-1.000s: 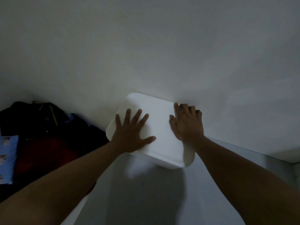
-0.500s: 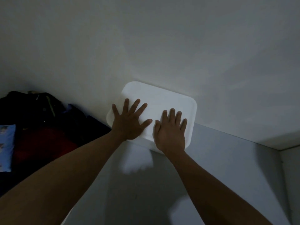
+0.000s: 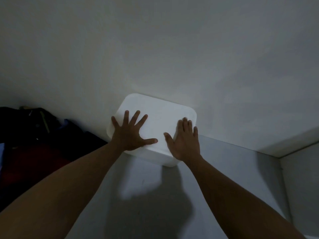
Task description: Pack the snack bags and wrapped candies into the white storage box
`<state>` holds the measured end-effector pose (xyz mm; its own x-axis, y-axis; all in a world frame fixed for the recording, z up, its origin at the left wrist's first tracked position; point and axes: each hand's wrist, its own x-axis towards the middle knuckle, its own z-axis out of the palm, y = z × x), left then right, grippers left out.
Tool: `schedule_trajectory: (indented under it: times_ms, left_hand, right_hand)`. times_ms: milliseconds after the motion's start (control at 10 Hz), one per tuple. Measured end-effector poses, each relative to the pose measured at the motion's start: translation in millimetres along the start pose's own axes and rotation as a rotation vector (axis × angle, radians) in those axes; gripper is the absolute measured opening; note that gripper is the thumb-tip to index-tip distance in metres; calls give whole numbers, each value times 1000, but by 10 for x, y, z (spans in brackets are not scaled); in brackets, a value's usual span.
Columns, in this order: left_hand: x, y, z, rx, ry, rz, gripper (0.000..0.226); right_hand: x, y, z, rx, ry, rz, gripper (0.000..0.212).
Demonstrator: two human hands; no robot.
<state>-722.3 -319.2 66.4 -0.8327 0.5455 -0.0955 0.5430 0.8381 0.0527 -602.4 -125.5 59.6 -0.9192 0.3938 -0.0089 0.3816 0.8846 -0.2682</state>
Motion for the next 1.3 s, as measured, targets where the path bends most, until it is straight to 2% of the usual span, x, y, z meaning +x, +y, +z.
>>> schedule_trajectory:
  times_ms: [100,200,300,500,600,700,800,1000,1200,1300]
  left_hand:
    - [19,-4,15,-4,-19,-1,119]
    - [18,-4,-40,-16,-58,-1,124]
    - [45,-9,-100,-20,-169,2,132]
    - [40,89,-319,-65,-324,-46,130]
    - [-79,218,-399,-52,-280,-34,114]
    - [-223,335,-412,-55,-205,-15,90]
    - [-392,514,-382,-54,-146,-24,69]
    - [-734,1163,-203,-124,-33,39,58]
    - [-1248,2080,6,-82,106,198,57]
    - [-1628,2549,429,-103,39,291,54]
  right_hand:
    - [-1,-14,-2,37,8,64,98]
    - [0,-20,-27,46,-29,68,99]
    - [-3,-33,-48,47,-58,70,98]
    - [58,-17,-201,88,-242,54,100]
    - [-24,11,-278,79,-247,34,88]
    - [-318,50,-267,52,-161,-39,71]
    - [-625,138,-219,83,-129,-28,66]
    - [-1111,515,-311,184,-151,57,66]
    - [-1786,1449,-552,207,-127,216,62]
    - [-2351,2072,-546,201,-127,297,62]
